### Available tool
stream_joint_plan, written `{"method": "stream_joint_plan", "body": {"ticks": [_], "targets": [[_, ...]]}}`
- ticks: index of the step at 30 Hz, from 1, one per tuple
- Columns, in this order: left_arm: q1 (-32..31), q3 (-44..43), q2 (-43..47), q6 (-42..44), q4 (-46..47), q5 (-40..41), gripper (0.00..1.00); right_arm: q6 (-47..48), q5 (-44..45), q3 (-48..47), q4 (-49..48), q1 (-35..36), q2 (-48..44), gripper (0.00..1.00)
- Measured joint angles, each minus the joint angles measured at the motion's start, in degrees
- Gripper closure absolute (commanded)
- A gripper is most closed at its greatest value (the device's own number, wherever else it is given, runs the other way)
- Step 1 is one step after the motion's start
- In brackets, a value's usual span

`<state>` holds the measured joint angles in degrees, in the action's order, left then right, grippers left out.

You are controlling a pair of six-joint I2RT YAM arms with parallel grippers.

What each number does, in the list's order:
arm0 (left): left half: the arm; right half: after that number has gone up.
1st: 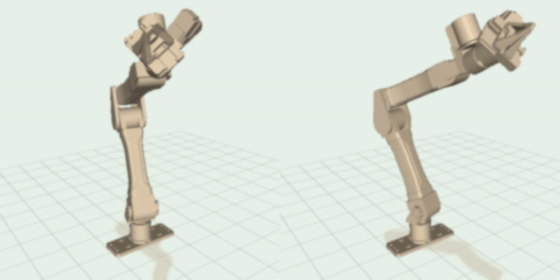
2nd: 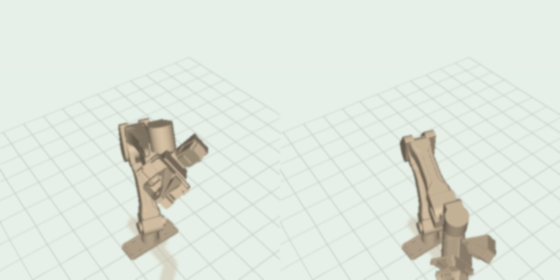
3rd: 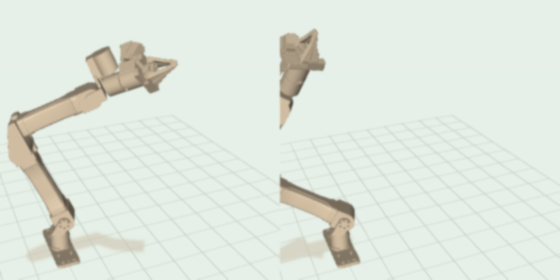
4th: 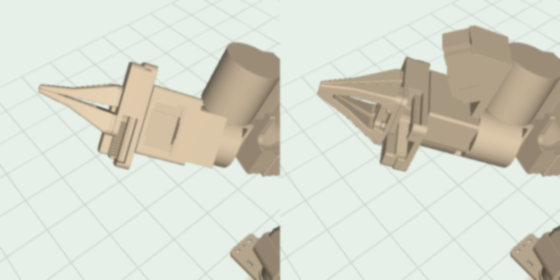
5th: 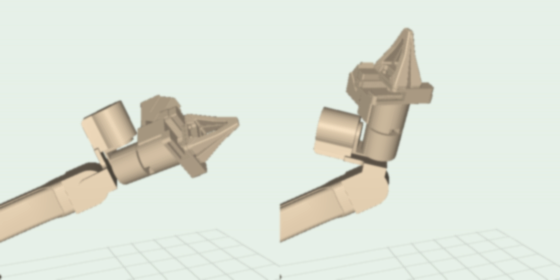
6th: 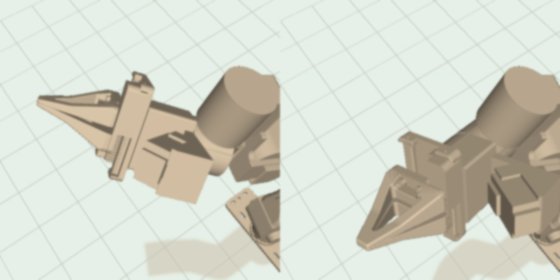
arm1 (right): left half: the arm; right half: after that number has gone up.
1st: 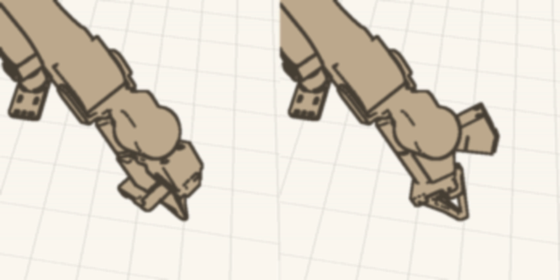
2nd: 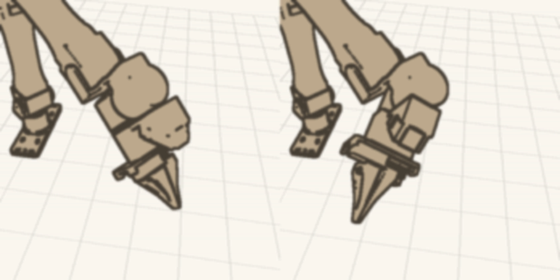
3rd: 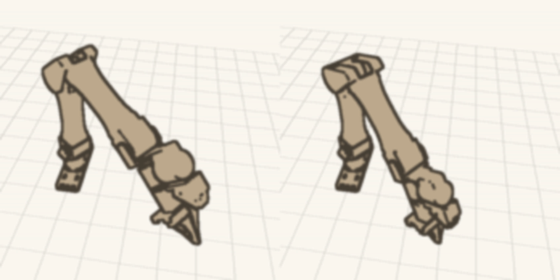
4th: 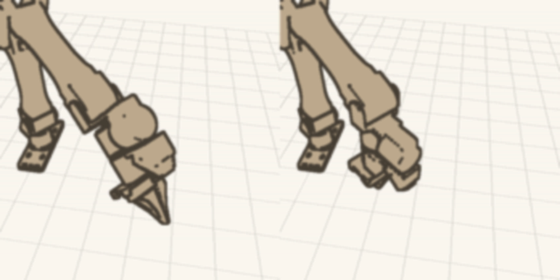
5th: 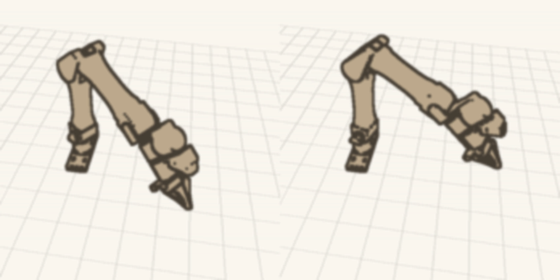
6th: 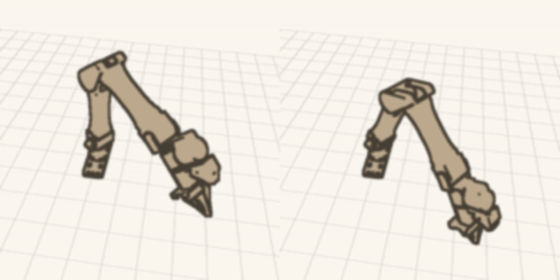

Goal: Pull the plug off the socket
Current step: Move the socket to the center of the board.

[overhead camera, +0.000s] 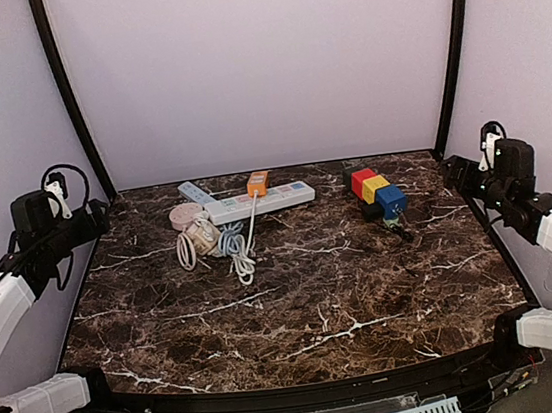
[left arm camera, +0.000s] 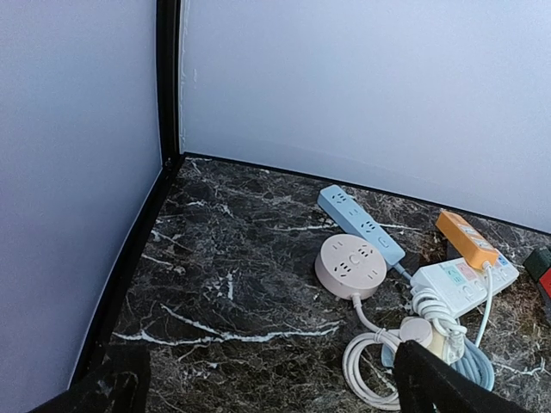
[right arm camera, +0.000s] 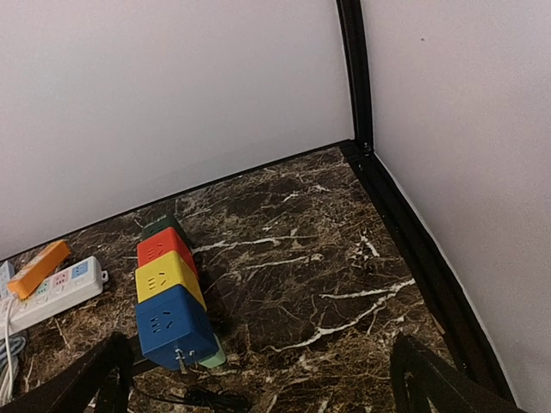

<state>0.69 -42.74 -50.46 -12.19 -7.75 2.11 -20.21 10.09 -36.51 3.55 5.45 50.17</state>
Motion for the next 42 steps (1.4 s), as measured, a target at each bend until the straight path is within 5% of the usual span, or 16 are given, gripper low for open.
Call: {"method": "stream_joint_plan", "body": {"ticks": [11, 17, 26, 42], "targets": [[-0.46, -6.86, -2.71, 1.49, -2.21, -3.93, 0.0, 4.44, -11.74, -10.03, 7.78, 1.77, 7.37, 0.01], [-9.29, -12.66, -15.04, 3.43, -1.07, -7.3, 0.0, 7.58, -16.7, -21.03, 13.81, 5.05, 16.5, 0.01], [-10.71, -12.61, -19.67, 4.68, -0.72, -15.78, 0.0, 10.08, -16.26, -29.31, 21.66, 8.66, 30.18, 0.01], [-10.71, -12.59, -16.24, 6.54, -4.92, -14.71, 0.0, 13.31, -13.0, -30.62, 24.33, 9.64, 41.42, 0.17]]}}
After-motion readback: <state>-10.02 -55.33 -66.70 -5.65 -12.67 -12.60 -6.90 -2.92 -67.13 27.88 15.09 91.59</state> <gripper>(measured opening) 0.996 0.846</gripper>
